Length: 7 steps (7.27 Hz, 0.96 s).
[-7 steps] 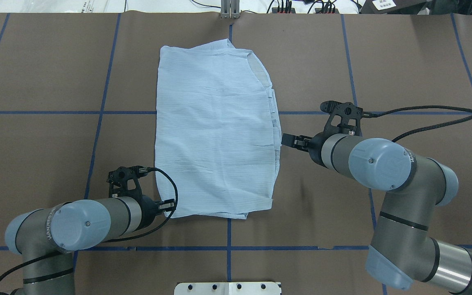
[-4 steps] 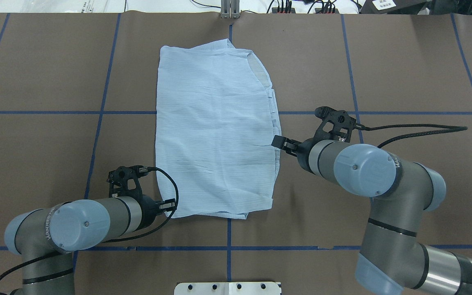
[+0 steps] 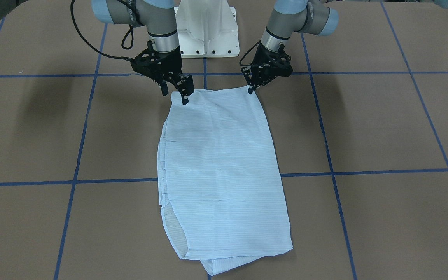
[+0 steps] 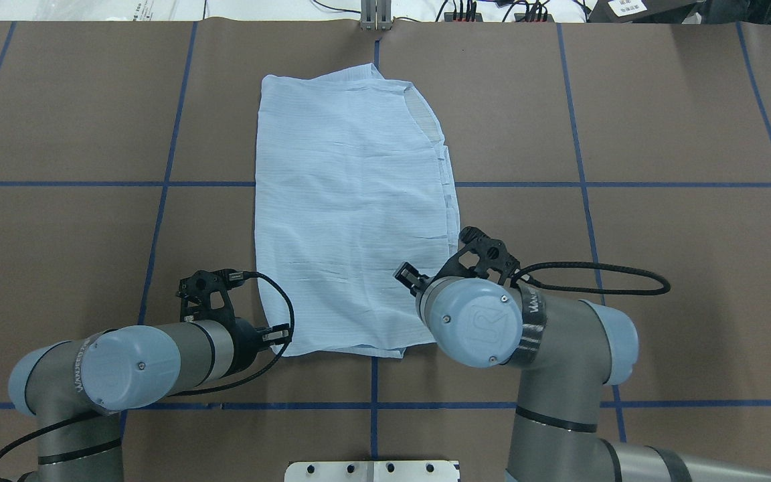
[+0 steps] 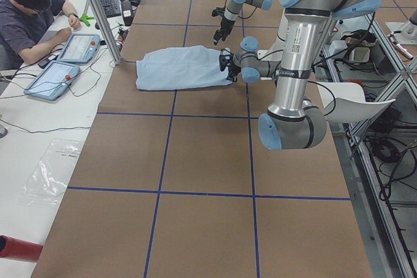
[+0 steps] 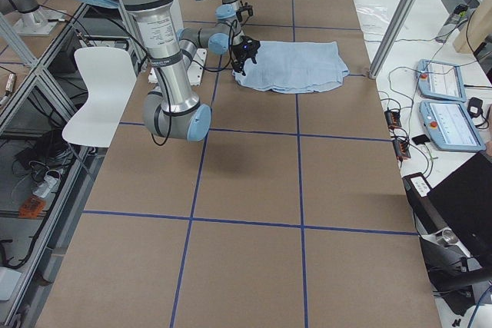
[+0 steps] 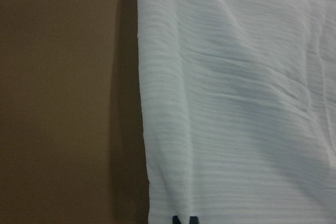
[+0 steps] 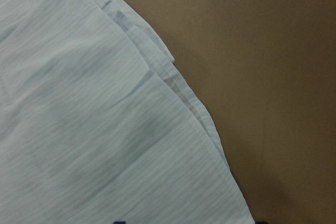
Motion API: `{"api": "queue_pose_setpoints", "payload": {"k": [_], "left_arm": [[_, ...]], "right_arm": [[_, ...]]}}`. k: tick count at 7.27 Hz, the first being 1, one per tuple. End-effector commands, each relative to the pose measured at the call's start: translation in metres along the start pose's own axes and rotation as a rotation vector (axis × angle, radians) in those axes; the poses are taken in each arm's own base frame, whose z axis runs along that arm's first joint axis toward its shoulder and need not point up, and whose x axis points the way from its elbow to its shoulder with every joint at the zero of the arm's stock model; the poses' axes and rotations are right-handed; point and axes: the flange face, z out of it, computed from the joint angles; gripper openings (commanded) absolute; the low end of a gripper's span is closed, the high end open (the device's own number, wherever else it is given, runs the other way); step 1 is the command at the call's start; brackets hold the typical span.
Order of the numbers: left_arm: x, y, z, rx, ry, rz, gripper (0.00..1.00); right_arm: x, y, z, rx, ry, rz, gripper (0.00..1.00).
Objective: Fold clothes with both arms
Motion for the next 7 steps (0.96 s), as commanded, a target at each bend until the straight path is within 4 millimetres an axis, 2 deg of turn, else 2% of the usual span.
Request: {"api": "queue_pose_setpoints", "payload": {"k": [1,2,4,7], "left_arm": [[0.001,-0.001,-0.001,0.002,0.003,-0.001,0.00],[0.002,-0.002,-0.004,0.004,0.007,-0.002,0.00],[0.003,-0.002,-0.005,0.004,0.010,-0.002,0.00],[0.003,-0.002,-0.005,0.004,0.010,-0.002,0.00]], "right_arm": [[-0.012,0.046,0.019,-0.020,0.038,0.016,0.87],[-0.020,0.059,0.031,-0.016,0.056,0.018,0.87],[-0.008,0.075,0.043,-0.018,0.085,0.015,0.87],[-0.008,0.077,0.050,-0.013,0.095,0.021,0.86]]}}
